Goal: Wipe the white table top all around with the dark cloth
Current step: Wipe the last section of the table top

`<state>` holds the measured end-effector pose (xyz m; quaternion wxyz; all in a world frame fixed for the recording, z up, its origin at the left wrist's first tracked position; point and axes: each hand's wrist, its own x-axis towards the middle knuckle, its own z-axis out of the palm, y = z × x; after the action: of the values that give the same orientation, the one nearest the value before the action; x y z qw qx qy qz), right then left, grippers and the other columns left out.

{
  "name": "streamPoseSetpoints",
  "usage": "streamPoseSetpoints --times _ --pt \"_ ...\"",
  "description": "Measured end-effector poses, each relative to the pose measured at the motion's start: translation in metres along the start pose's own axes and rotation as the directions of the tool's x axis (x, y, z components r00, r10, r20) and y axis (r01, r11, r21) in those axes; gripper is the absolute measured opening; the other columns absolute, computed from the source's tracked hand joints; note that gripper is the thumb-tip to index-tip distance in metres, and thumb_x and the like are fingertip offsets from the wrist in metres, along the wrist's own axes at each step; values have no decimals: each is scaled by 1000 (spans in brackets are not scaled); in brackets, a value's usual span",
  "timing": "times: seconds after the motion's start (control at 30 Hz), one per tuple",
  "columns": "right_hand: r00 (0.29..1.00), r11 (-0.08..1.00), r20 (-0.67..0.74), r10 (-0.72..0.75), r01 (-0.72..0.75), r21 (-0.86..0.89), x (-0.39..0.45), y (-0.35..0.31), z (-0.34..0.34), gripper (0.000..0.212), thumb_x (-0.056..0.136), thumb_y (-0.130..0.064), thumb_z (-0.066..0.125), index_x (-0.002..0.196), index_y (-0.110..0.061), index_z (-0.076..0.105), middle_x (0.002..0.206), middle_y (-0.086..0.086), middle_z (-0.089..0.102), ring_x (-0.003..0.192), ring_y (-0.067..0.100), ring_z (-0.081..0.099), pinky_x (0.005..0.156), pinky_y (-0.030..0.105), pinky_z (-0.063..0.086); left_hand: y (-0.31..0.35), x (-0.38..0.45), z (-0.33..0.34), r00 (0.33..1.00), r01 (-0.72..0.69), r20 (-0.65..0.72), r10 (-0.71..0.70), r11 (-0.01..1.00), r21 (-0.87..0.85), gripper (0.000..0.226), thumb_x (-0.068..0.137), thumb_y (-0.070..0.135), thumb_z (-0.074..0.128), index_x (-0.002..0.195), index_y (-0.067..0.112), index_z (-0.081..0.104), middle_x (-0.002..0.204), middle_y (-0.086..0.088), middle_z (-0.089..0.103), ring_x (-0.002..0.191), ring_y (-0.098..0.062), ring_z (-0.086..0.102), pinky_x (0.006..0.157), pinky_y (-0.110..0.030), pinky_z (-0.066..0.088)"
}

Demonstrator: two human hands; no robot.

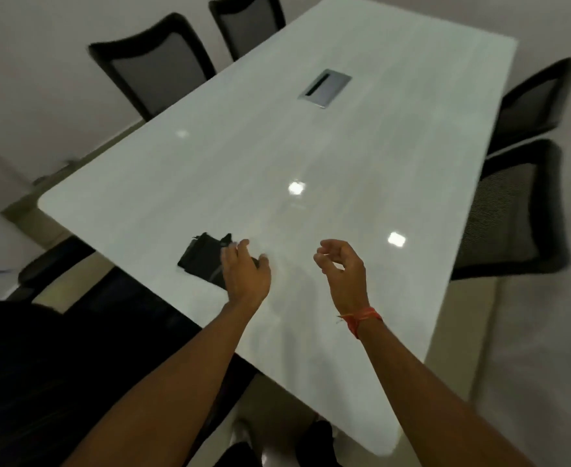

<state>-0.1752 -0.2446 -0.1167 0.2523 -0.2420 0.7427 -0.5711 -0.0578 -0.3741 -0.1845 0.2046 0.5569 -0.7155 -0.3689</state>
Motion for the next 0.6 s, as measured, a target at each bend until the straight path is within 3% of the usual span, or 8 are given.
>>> streamPoseSetpoints --times 0.07,0.13,0.23,0.33,0.47,0.6 --pt "999 1000 52 15 -14 -13 23 21 4 21 91 -15 69 111 -15 64 105 0 69 96 6 64 78 25 51 -22 27 6 997 48 -64 -34 967 248 60 99 28 52 151 7 31 162 -19 19 151 -39 8 124 -50 12" --pt "995 999 101 29 -25 -37 42 42 11 18 92 -14 67 110 -17 64 105 -4 68 97 2 63 77 21 49 -43 51 9 995 90 -76 -66 918 386 69 101 36 46 155 5 19 164 -22 6 152 -40 -2 123 -51 5" --pt "987 994 160 24 -7 -107 64 72 20 18 95 -20 65 113 -22 63 110 -10 66 105 4 61 84 22 49 -78 77 23 973 230 -112 -201 868 440 77 102 51 34 156 2 10 164 -25 2 152 -41 -2 123 -51 1" --pt "995 992 83 46 -36 -125 92 95 23 18 97 -20 63 115 -20 64 115 -6 65 110 12 60 90 27 49 -89 86 42 956 275 -227 -184 830 486 81 99 55 27 154 -2 18 161 -29 15 150 -43 10 123 -53 5" --pt "997 986 56 52 -43 -160 129 106 32 17 98 -16 60 114 -18 64 115 -3 66 109 16 61 78 8 45 -87 132 51 977 165 -202 -66 833 528 80 98 56 29 152 -3 24 158 -30 22 148 -46 16 122 -55 6" --pt "999 996 44 -3 7 -87 143 92 36 17 100 -16 58 115 -18 65 117 -3 67 108 3 61 84 10 47 -66 199 62 996 61 -85 -17 834 548 85 94 59 18 154 -2 22 159 -31 19 148 -48 13 121 -59 7"
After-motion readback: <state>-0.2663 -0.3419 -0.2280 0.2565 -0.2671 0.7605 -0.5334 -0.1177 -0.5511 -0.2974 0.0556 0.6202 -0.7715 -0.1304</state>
